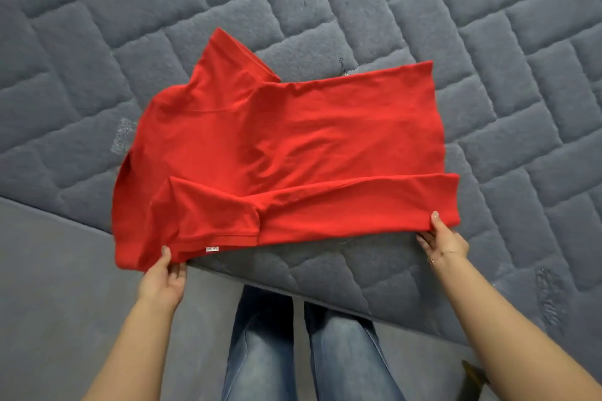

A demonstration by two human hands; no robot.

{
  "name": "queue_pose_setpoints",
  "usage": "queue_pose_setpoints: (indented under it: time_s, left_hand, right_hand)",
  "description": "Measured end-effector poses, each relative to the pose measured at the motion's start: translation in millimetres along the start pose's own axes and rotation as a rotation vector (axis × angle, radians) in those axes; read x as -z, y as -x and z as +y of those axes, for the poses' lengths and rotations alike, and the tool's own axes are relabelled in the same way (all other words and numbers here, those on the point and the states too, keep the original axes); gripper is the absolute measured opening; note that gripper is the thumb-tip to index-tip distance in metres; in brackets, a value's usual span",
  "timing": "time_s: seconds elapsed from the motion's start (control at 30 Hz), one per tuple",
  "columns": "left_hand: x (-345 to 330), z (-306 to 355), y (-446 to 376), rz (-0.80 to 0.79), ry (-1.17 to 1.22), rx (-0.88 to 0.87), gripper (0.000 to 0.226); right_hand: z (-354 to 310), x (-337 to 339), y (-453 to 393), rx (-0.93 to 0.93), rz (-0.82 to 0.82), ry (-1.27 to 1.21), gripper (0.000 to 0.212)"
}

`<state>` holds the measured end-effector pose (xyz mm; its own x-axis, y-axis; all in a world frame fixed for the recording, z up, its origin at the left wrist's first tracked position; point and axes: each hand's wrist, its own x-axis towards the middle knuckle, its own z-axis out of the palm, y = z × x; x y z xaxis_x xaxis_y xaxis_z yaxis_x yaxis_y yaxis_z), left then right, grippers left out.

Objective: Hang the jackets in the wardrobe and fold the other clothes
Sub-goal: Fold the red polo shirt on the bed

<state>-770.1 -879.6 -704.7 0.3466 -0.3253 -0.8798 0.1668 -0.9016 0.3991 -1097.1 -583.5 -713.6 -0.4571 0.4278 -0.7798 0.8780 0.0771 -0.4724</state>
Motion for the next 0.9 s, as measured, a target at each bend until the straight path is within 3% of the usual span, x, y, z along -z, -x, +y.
queue_pose_setpoints:
  time_s: [0.07,0.13,0.17,0.23,0.33,0.4,0.43,0.5,0.57,0.63,0.7,0.83,0.9]
  left_hand:
    - [1.6,0.3,-2.1,0.115,-0.087,-0.071,0.011]
    - [2.6,0.4,9.6,0.362,-0.315,-0.340,0.048]
    - [2.1,-1.0,15.5,0.407,-0.396,-0.544,0.061]
    - [-8.6,-5.0,32.1,0.269,-0.531,-0.920,0.058]
    - [-45.0,-19.6,56.6,-0.215,-0.838,-1.208,0.032]
    - [-76.3,-37.7,70.0,-0.493,-1.119,-1.291,0.029]
    - [-91.6,-47.8,73.7,-0.559,-1.298,-1.347,0.033]
    - [-116.3,-63.8,71.9,-0.578,-1.610,-1.398,0.045]
    - [-131.2,-68.0,61.1,-0.476,-1.780,-1.365,0.034]
    - [-136.6,-60.7,52.8,-0.349,-1.775,-1.275,0.015]
    - [-135.5,-54.6,49.7,-0.317,-1.686,-1.156,0.013]
    - [-115.6,-48.4,56.9,-0.374,-1.496,-1.250,0.010]
    - [-98.1,-36.4,63.0,-0.257,-1.331,-1.282,0.018]
  right_hand:
    - [4.7,0.9,1.9,0.152,0.085,0.088,0.034]
    - [6.6,3.0,12.6,0.454,0.202,0.237,0.046]
    - [7.1,3.6,18.3,0.633,0.206,0.330,0.044]
    - [5.0,2.3,23.4,0.974,0.084,0.549,0.030]
    - [-12.3,-11.5,20.4,1.261,-0.135,0.895,0.028]
    - [-28.6,-20.1,11.7,1.330,-0.220,1.157,0.036]
    - [-38.0,-22.8,4.7,1.347,-0.248,1.281,0.036]
    - [-57.6,-25.4,-8.6,1.318,-0.280,1.508,0.029]
    - [-74.4,-26.0,-17.0,1.321,-0.303,1.621,0.018]
    - [-85.7,-28.7,-25.3,1.448,-0.320,1.572,0.011]
    - [-90.9,-35.6,-27.2,1.542,-0.300,1.492,0.010]
    - [-77.5,-53.9,-18.2,1.350,-0.192,1.480,0.019]
    - [-54.8,-57.4,8.4,1.283,-0.113,1.315,0.029]
